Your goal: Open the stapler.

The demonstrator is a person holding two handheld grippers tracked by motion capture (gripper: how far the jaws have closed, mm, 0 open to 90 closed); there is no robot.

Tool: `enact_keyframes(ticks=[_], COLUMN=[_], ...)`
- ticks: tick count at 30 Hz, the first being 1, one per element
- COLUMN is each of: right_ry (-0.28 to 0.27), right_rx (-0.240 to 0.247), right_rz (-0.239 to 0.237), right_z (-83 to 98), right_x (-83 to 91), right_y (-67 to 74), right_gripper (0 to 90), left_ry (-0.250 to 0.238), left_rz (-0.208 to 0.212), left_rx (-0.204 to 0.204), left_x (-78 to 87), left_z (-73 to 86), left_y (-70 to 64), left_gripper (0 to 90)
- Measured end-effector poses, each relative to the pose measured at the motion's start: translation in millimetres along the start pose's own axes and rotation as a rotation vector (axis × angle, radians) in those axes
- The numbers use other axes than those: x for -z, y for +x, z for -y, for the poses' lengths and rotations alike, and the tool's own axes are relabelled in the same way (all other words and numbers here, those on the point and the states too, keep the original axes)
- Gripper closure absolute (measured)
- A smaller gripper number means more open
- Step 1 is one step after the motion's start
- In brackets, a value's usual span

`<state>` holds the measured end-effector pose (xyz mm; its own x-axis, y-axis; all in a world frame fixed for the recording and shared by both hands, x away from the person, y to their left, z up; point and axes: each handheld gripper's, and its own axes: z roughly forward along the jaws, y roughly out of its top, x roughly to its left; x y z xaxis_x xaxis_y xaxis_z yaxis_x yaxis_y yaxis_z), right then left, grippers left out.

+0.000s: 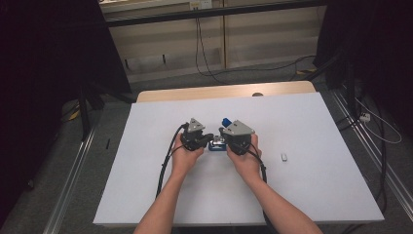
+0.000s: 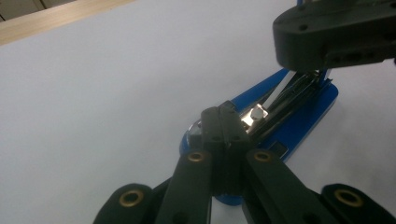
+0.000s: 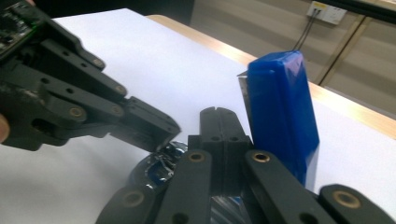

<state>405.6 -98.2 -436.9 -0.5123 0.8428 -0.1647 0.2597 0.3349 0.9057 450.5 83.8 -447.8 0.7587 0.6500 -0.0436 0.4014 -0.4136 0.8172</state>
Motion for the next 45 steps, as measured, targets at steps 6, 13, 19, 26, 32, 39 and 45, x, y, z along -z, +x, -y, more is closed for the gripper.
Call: enact_keyframes(ticks=[6, 13, 19, 26, 32, 39, 45], right_ry=[0.008, 0.023, 0.028, 0.050, 0.089, 0.093, 0.097], right_rx=[-0.010, -0.033, -0.012, -0.026, -0.118, -0.148, -0.143], right_rz=[0.049, 0.091, 0.079, 0.097, 0.143, 0.133, 0.127], right_z=[-0.5, 2.8, 5.9, 15.5, 38.0, 50.8, 51.0], right_x=[8.5, 15.4, 19.3, 22.6, 29.1, 34.9, 34.9], right_y=[-9.6, -21.1, -23.1, -32.5, -61.4, -73.2, -76.2], right_gripper=[90.0, 90.0, 90.0, 90.0, 90.0, 90.0, 90.0], left_ry=[0.006, 0.007, 0.010, 0.014, 0.012, 0.013, 0.012], left_rz=[-0.008, -0.013, -0.008, -0.013, -0.010, -0.013, -0.013], left_rx=[-0.011, -0.009, -0.004, -0.008, -0.009, -0.009, -0.009], left_x=[0.1, -0.1, -0.1, 0.2, 0.1, 0.4, 0.4], left_z=[-0.3, -0.6, -0.7, -1.0, -0.9, -0.8, -0.9], left_y=[0.1, -0.8, -1.4, -0.5, -1.0, -0.3, -0.7], left_gripper=[90.0, 90.0, 90.0, 90.0, 90.0, 90.0, 90.0])
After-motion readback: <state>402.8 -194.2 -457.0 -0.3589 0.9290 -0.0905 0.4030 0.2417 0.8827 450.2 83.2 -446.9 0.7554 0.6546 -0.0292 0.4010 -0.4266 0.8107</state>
